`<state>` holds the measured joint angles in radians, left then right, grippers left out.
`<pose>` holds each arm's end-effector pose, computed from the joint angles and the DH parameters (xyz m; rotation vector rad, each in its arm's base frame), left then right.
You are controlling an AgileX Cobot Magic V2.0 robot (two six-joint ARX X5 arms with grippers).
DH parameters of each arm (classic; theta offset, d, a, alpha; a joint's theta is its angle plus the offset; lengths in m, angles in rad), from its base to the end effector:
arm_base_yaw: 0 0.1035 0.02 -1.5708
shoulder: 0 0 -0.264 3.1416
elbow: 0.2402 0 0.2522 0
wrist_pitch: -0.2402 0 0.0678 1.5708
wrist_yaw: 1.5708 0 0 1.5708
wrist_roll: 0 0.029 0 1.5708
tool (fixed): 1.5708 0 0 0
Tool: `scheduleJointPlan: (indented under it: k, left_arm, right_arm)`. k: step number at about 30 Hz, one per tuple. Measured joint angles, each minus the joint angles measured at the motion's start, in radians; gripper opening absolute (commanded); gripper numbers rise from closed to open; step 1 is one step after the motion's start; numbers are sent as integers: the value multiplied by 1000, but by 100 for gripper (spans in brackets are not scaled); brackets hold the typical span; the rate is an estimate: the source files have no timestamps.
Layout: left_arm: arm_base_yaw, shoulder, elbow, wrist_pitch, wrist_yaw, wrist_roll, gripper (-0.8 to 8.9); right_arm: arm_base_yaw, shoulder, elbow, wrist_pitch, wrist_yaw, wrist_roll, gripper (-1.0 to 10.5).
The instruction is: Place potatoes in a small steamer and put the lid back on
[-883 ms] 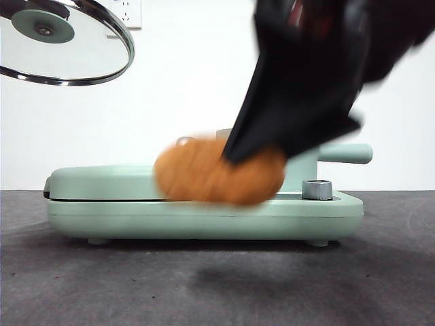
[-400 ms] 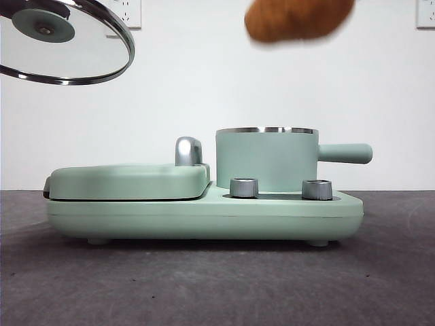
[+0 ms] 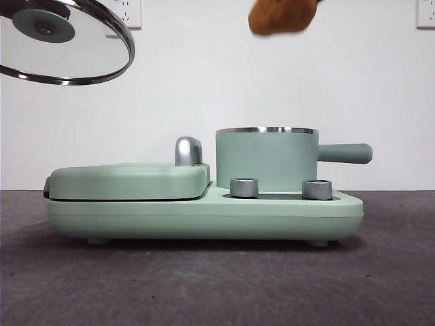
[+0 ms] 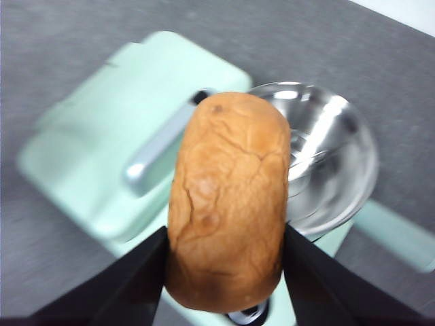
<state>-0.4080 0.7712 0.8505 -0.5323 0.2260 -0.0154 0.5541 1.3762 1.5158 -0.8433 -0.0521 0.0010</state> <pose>0.1411 -0.0681 0.3247 0.0272 0.4634 -0.6194 0.2347 0.1470 0.3934 -0.1765 0.6921 0.5803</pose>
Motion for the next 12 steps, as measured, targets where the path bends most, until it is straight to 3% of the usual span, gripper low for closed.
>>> scheduleJointPlan:
  k: [12]
  left_arm:
    - [0,0,0,0,0,0,16]
  right_arm:
    - [-92,345,149,76,-1,-100,224]
